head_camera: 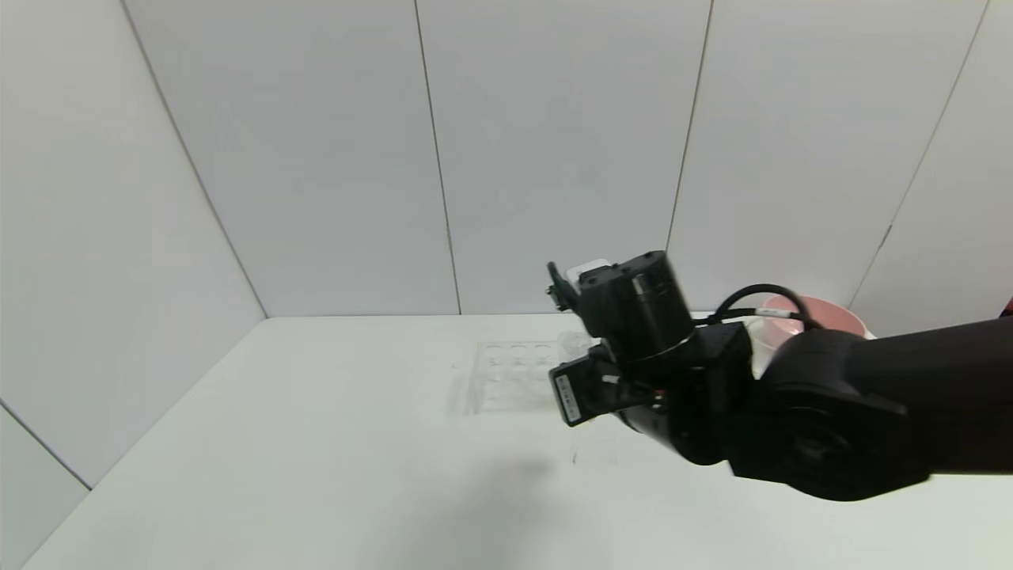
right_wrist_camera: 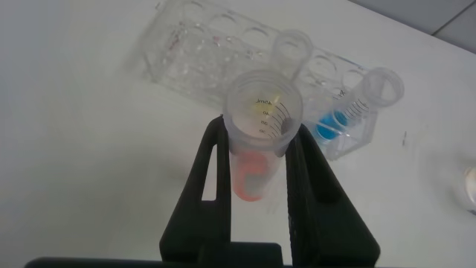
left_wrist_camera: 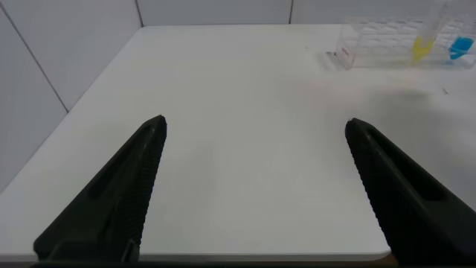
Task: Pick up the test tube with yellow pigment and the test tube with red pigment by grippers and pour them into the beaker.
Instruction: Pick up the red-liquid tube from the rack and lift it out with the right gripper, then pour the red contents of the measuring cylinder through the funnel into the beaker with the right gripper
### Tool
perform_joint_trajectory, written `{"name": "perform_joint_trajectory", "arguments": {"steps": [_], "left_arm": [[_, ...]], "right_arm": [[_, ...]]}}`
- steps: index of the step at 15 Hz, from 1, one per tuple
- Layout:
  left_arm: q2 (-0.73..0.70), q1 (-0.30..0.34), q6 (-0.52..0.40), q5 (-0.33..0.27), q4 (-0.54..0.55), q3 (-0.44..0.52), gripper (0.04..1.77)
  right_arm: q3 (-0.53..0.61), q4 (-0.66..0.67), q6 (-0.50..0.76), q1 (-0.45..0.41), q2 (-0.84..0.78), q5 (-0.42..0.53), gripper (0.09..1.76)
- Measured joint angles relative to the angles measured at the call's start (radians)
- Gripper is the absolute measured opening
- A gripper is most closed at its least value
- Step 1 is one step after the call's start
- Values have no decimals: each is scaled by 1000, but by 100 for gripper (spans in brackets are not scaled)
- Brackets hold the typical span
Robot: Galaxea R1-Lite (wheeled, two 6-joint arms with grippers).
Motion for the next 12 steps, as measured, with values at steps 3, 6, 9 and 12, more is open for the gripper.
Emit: {"name": "perform_joint_trajectory", "arguments": {"steps": [3, 6, 9, 12], "left_arm": [[0, 0, 0, 0, 0, 0, 172], [0, 0, 0, 0, 0, 0, 172], [0, 0, 0, 0, 0, 0, 172], [0, 0, 0, 0, 0, 0, 172]], "right_arm": [[168, 5, -89, -123, -169, 148, 49], [268, 19, -199, -276, -293, 291, 49], [333, 35, -325, -468, -374, 431, 49], [352, 41, -447, -658, -410, 568, 49]]}}
